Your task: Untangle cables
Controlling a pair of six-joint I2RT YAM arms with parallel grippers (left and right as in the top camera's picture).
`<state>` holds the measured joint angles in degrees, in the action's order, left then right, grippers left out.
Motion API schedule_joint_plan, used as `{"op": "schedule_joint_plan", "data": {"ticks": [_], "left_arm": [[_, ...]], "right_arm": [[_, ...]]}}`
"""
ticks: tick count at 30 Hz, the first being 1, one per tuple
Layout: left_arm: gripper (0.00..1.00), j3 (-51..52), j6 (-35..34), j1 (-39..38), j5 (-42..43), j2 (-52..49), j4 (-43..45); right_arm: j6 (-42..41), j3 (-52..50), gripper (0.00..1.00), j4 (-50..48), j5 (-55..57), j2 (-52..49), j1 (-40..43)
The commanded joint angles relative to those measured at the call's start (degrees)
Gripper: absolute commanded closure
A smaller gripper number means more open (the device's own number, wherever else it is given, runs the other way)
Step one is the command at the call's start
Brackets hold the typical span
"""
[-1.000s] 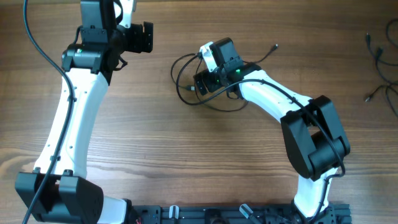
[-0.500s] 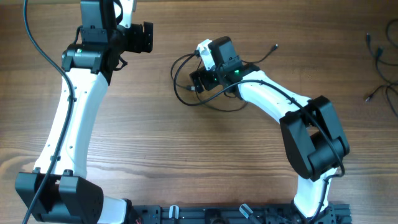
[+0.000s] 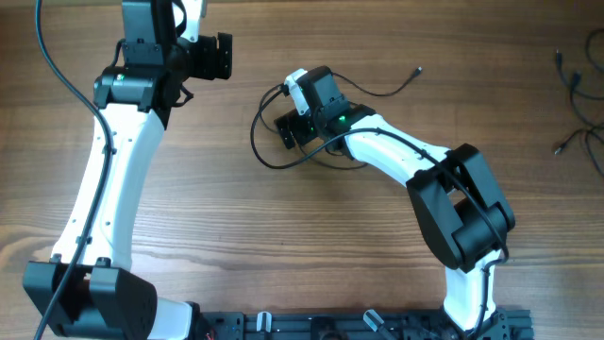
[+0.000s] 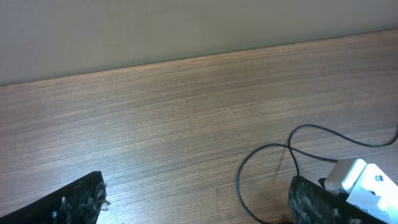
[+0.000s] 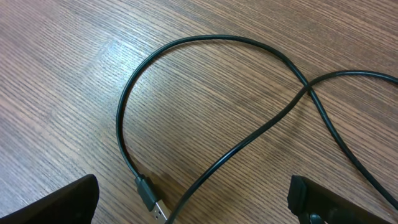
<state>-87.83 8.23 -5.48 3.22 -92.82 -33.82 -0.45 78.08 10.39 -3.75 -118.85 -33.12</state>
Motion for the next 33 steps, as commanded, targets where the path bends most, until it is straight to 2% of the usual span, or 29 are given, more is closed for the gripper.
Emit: {"op": "schedule_joint_plan", "data": {"ticks": [1,14,33], "left_arm": [[0.04,0.2,-0.5,0.5,-0.5,1.0,0.4],[0.04,0.2,-0.5,0.5,0.1,1.0,0.5],[0.04,0.2,-0.5,0.5,0.3,1.0,0.5]], "right_arm": [[-1.7,0.7,0.0,-0.3,1.2,-1.7,0.1],[-5.7,0.5,0.0,-0.1,1.2,-2.9,-0.5],[-5.8,0.2,0.0,1.4,1.2,-3.7,-0.8]]}}
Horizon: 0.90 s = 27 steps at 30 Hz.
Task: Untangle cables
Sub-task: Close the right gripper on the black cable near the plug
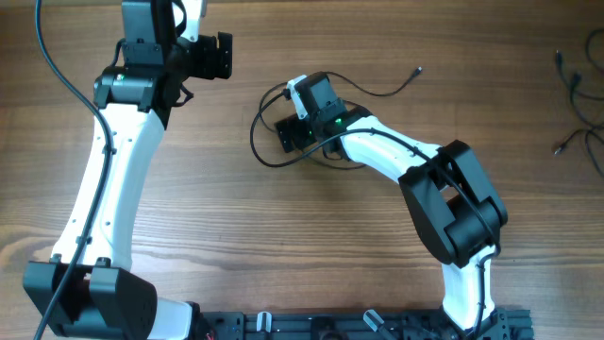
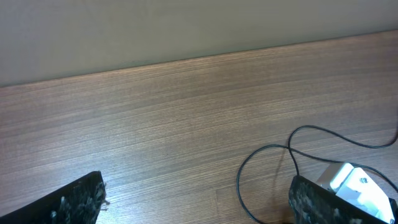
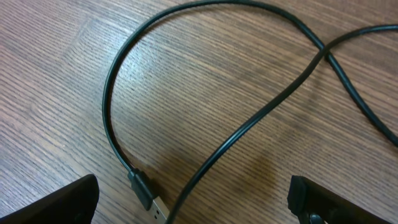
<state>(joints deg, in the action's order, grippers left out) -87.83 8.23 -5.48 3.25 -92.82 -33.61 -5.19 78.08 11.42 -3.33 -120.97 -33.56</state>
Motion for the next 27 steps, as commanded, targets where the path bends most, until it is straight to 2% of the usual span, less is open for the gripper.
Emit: {"op": "schedule_joint_plan", "data": {"ticks": [1,27], "left_arm": [[0.04,0.2,-0.5,0.5,0.3,1.0,0.3],[0.03,0.2,-0.5,0.5,0.3,2.2,0.4]], "right_arm": [[-1.0,0.2,0.0,0.6,0.8,-1.5,-0.4],[-2.5,0.2,0.0,2.7,-2.0,-2.6,-1.2]]}}
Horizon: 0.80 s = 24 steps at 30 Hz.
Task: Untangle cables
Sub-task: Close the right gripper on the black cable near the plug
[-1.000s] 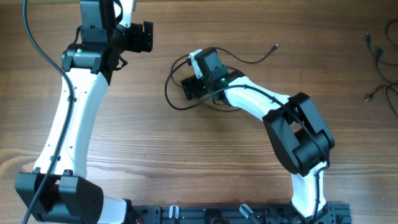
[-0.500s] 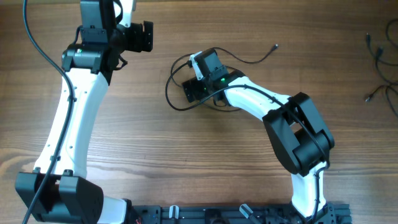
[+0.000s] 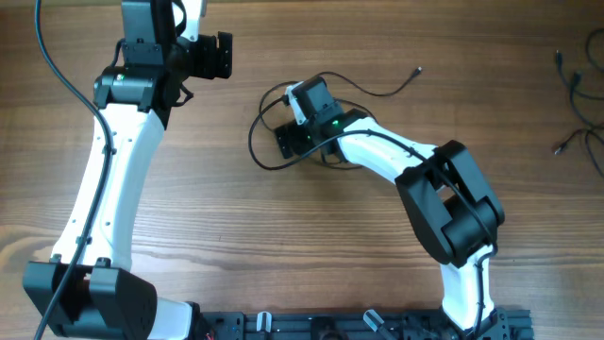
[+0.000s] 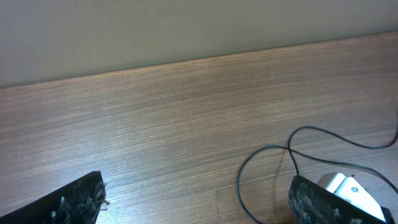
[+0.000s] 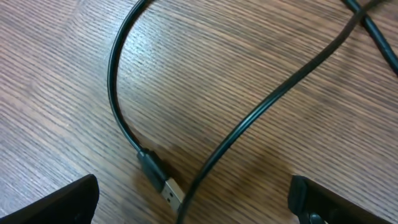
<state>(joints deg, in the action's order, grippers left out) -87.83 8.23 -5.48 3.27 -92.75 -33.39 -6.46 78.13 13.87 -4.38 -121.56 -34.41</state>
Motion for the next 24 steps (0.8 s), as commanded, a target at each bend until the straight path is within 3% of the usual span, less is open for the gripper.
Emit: {"op": "schedule_joint_plan", "data": {"ticks": [1,6,10,12,14,18,24], "left_arm": [[0.03,0.2,-0.5,0.5,0.3,2.4,0.2],[0.02,0.2,-0.5,0.5,0.3,3.6,0.2],[0.02,0.2,-0.5,0.5,0.3,4.1,0.2],[0.02,0.2,-0.5,0.5,0.3,4.3,0.2],[0.02,0.2,-0.5,0.5,0.3,4.4,0.2],[0.01,0.2,-0.5,0.5,0.2,4.6,0.2],[0.01,0.2,-0.5,0.5,0.3,4.7,0.2]], "right_arm": [[-1.2,0.1,0.0,0.3,-0.9,-2.0,-0.4],[-1.2,0.1,0.01,0.8,-1.0,-2.0,-0.4],[-1.3,0.1,0.11,2.6,-1.0,-2.1,-0.5],[-1.2,0.1,0.37,4.0,-1.6,-2.4,-0.5],[-1.3,0.1,0.71,6.4,-2.4,-2.8,-0.5],[-1.3,0.1,0.94,8.2,-5.3,-2.8,-0.5],[-5.3,0.2,0.95,6.1,-7.2,-2.8,-0.5]]}}
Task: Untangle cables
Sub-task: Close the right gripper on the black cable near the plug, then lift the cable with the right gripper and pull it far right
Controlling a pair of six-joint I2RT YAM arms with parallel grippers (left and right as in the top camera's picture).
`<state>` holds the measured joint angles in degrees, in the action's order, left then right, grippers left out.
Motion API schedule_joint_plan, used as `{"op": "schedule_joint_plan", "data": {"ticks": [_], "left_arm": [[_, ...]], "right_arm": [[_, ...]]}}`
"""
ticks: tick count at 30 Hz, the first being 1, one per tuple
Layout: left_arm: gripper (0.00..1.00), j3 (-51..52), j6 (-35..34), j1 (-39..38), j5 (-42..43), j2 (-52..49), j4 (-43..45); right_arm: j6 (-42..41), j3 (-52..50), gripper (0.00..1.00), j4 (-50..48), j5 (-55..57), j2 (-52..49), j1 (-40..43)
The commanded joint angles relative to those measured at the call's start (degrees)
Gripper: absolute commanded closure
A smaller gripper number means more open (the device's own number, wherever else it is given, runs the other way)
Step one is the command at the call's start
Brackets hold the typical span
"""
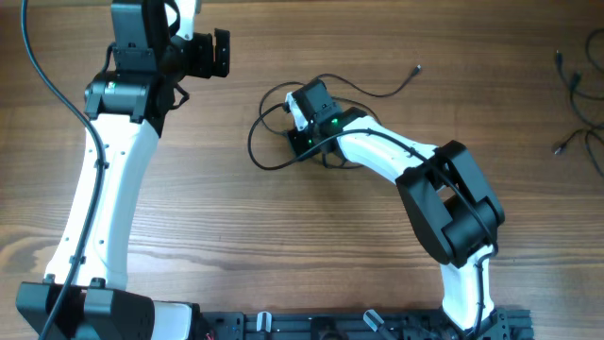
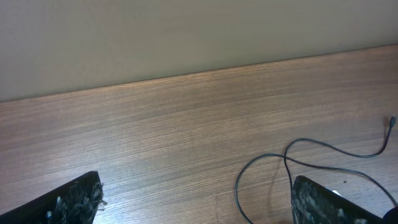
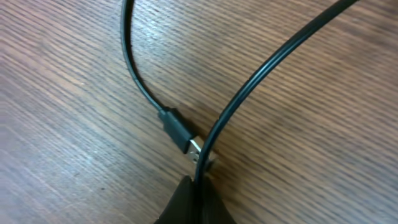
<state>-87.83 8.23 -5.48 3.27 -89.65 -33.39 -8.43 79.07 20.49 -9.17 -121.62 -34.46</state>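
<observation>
A thin black cable (image 1: pixel 253 142) lies in crossed loops on the wooden table, and its far end (image 1: pixel 418 69) points to the upper right. In the right wrist view one strand of the cable (image 3: pixel 261 68) runs over the USB plug (image 3: pixel 186 140) and into my right gripper (image 3: pixel 198 186), which is shut on it. From overhead the right gripper (image 1: pixel 300 142) sits low at the loops' left part. My left gripper (image 1: pixel 219 52) stands open at the upper left, away from the cable. Nothing is between the left gripper's (image 2: pixel 199 202) fingers.
More dark cables (image 1: pixel 576 85) lie at the table's far right edge. A pale wall rises behind the table's back edge (image 2: pixel 186 73). The arm bases stand along the front edge.
My right gripper was open above the cable by the USB plug; now it is lower and shut on the strand crossing the plug. The left arm has shifted slightly left.
First my right gripper hung open over the cable's loop and crossing. At each later moment it stood nearer the USB plug, still open. Now it is shut on the strand at the plug. The left gripper stayed open at the upper left throughout.
</observation>
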Motion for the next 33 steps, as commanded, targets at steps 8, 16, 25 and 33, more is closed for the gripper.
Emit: {"op": "schedule_joint_plan", "data": {"ticks": [8,16,25,33], "left_arm": [[0.0,0.2,-0.6,0.5,0.3,1.6,0.1],[0.0,0.2,-0.5,0.5,0.2,2.3,0.0],[0.0,0.2,-0.5,0.5,0.2,2.4,-0.2],[0.0,0.2,-0.5,0.5,-1.0,2.4,-0.2]], "right_arm": [[-8.2,0.5,0.96,-6.1,6.3,-0.2,-0.4],[-6.8,3.1,0.96,-4.6,10.0,2.2,-0.4],[-6.6,12.9,0.96,4.9,22.7,2.4,0.3],[-3.6,31.2,0.96,17.9,30.3,3.6,3.8]]}}
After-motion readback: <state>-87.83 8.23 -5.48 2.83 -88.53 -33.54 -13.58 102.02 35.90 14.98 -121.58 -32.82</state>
